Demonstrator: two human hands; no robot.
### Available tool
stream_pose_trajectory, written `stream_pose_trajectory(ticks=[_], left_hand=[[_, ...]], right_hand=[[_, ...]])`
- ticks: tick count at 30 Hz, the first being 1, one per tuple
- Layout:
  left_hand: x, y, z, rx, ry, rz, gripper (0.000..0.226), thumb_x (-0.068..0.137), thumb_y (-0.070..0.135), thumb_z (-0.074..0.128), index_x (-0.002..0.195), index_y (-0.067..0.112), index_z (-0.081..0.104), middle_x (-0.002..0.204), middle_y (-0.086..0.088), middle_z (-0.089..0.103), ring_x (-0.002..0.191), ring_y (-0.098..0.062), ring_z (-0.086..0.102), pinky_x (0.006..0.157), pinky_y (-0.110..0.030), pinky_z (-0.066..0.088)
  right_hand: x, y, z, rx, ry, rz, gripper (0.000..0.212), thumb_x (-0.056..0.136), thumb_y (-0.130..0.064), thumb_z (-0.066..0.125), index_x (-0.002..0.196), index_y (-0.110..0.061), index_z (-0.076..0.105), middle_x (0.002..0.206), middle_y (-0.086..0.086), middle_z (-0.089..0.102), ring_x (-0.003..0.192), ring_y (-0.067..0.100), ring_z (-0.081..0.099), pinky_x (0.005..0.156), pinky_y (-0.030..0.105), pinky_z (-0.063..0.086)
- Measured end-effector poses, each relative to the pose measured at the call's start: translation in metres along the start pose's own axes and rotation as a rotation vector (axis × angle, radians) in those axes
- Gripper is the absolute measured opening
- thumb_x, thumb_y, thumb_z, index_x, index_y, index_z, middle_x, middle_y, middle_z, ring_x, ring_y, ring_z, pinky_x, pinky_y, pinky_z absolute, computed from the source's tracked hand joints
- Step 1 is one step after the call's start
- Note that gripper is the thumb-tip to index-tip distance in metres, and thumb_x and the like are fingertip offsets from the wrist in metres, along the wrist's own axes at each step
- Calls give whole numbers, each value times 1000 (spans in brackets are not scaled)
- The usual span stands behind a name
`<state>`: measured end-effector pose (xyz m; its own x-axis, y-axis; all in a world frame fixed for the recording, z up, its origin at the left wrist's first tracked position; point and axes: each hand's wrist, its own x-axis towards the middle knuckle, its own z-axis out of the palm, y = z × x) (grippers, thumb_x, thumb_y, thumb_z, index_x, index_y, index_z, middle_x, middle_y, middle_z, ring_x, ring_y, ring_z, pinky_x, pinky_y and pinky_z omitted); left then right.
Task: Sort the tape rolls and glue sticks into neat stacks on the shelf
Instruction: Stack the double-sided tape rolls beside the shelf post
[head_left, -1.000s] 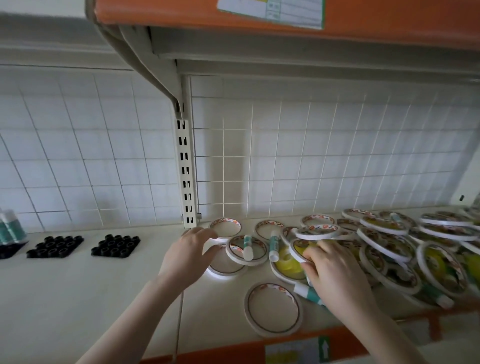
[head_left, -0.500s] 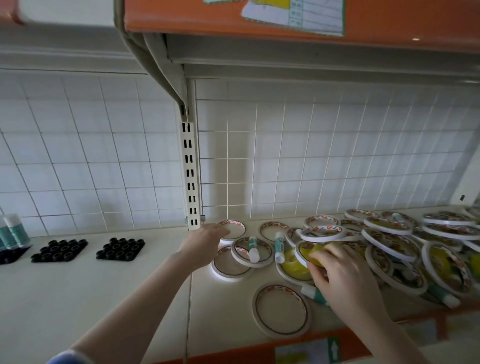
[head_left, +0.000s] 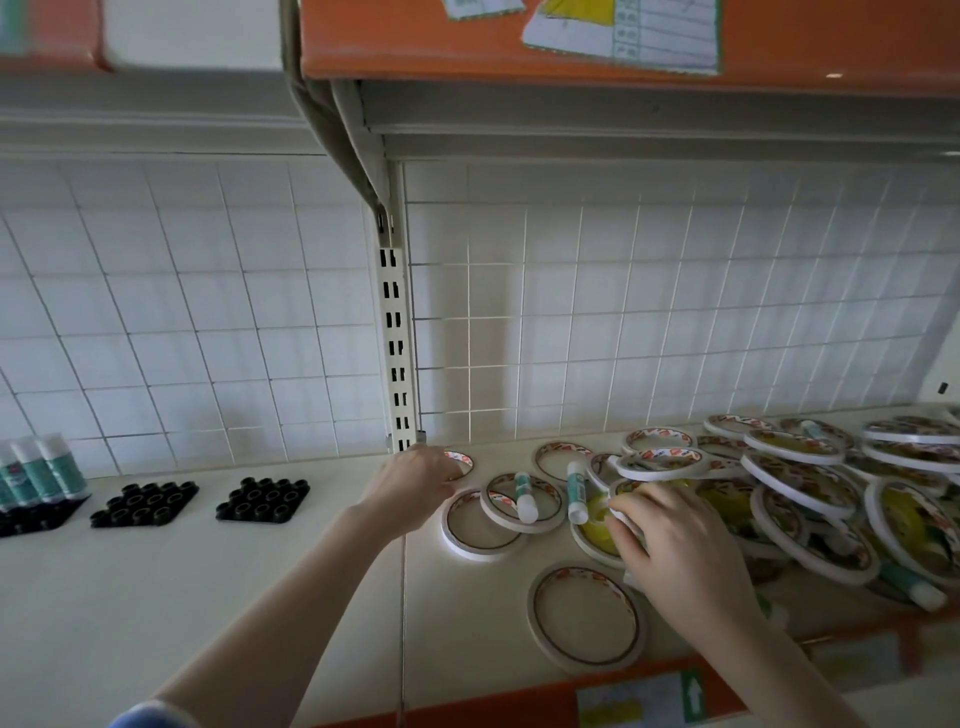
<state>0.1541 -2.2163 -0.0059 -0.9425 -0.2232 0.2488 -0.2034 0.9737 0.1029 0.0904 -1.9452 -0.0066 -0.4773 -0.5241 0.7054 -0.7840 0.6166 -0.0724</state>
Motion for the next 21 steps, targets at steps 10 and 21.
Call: stream_pose_trajectory(ticks=[10, 21], left_hand=[[-45, -1, -26, -16, 108, -42, 13, 92, 21, 52, 95, 13, 61, 97, 1, 57, 92, -21, 54, 68, -32, 42], [-95, -29, -43, 10, 177, -128, 14, 91, 25, 53, 96, 18, 64, 96, 5, 58, 89, -17, 55, 66, -29, 39]], right_hand=[[25, -30, 20, 21, -157, -71, 18, 62, -20, 83, 73, -18, 70, 66, -3, 60, 59, 18, 59, 49, 23, 43], [42, -51, 38, -136, -446, -195, 40, 85, 1, 40, 110, -24, 59, 104, 0, 56, 99, 24, 52, 75, 33, 30]])
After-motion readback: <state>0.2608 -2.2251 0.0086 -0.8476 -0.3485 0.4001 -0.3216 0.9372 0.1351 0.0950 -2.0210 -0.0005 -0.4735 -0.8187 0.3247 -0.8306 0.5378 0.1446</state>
